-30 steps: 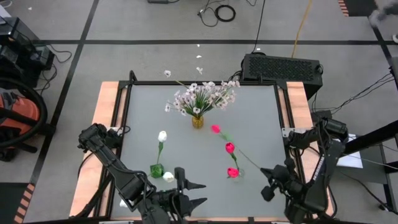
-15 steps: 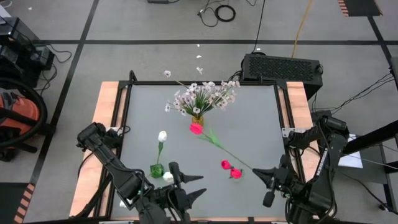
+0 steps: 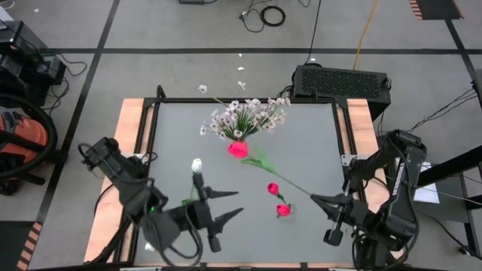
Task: Sort flowers into vase by color
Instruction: Put the red flower into the transparent vase
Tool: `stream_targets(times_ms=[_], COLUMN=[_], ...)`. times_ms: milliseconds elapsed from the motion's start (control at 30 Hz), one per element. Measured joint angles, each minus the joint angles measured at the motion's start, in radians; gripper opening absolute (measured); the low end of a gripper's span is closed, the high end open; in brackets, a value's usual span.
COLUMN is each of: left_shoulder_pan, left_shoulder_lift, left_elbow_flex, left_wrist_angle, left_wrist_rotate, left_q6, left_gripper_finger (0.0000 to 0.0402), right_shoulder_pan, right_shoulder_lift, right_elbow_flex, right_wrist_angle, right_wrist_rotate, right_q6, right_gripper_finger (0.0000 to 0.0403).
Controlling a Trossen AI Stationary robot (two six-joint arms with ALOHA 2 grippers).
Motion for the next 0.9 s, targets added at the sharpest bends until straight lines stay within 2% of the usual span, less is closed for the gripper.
stream_targets(times_ms=[167, 267, 467, 600, 800, 900], left_shoulder_pan=[0.084, 0.135, 0.165, 0.184, 0.22, 0.23], left_shoulder_lift=[-0.005, -0.001, 0.001, 0.015, 0.064, 0.08], left_elbow_flex=[0.0, 0.0, -0.026, -0.035, -0.036, -0.036], left_wrist_angle=[0.185, 0.238, 0.204, 0.264, 0.462, 0.547], left_wrist_rotate=[0.231, 0.334, 0.369, 0.37, 0.4, 0.464], left_q6=[0.074, 0.011, -0.08, -0.077, 0.066, 0.142], left_gripper_finger=[0.0196, 0.0196, 0.0196, 0.0196, 0.0196, 0.0196], right_shoulder_pan=[0.001, -0.008, -0.014, -0.029, -0.048, -0.048], right_shoulder_lift=[0.0, -0.001, -0.02, -0.023, -0.02, -0.019], right_elbow_flex=[0.0, 0.0, 0.001, 0.001, 0.001, 0.001], right_wrist_angle=[0.182, 0.31, 0.567, 0.724, 0.846, 0.85], right_wrist_rotate=[0.0, 0.0, 0.0, 0.0, 0.0, 0.0], right_q6=[-0.218, -0.344, -0.626, -0.811, -0.942, -0.945], right_gripper_finger=[0.0, 0.0, 0.0, 0.0, 0.0, 0.0])
